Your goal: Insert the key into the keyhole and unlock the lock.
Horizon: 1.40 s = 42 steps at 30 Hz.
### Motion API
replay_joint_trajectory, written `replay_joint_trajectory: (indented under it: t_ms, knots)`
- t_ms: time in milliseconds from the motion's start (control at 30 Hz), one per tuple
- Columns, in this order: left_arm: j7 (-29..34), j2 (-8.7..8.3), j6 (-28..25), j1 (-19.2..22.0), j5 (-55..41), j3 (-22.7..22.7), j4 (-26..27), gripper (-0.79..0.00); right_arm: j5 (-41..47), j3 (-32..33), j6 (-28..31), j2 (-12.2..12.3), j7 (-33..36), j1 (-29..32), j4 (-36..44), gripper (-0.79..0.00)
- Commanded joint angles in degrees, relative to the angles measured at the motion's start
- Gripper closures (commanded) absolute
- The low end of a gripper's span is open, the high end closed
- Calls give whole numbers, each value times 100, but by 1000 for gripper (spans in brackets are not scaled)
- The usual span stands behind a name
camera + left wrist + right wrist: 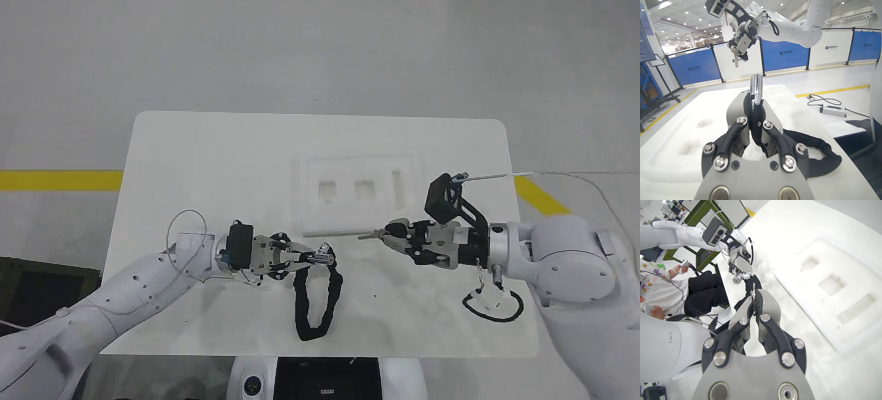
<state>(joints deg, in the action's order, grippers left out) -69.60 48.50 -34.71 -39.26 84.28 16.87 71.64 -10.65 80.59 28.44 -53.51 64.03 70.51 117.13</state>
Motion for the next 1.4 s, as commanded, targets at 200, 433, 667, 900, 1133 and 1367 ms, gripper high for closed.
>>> replay_joint_trajectory:
  t_ms: [200,433,667,900,1133,1367]
  knots:
    - [-224,-31,223,491,-492,-713,-149,0,-145,-314,620,18,-18,-163,-98,0]
    - [-14,-113,13,664,-607,-713,-133,0,-59,-498,880,36,-80,-309,-199,0]
    - [81,-316,-82,754,-485,-713,6,0,104,-582,1117,57,-247,-407,-357,0]
    - [70,-364,-72,743,-435,-713,17,0,128,-598,1170,62,-264,-425,-384,0]
    - [70,-364,-72,743,-435,-713,17,0,128,-598,1170,62,-264,-425,-384,0]
    - [117,-397,-119,866,-325,-703,-168,0,182,-625,1181,60,-289,-413,-475,0]
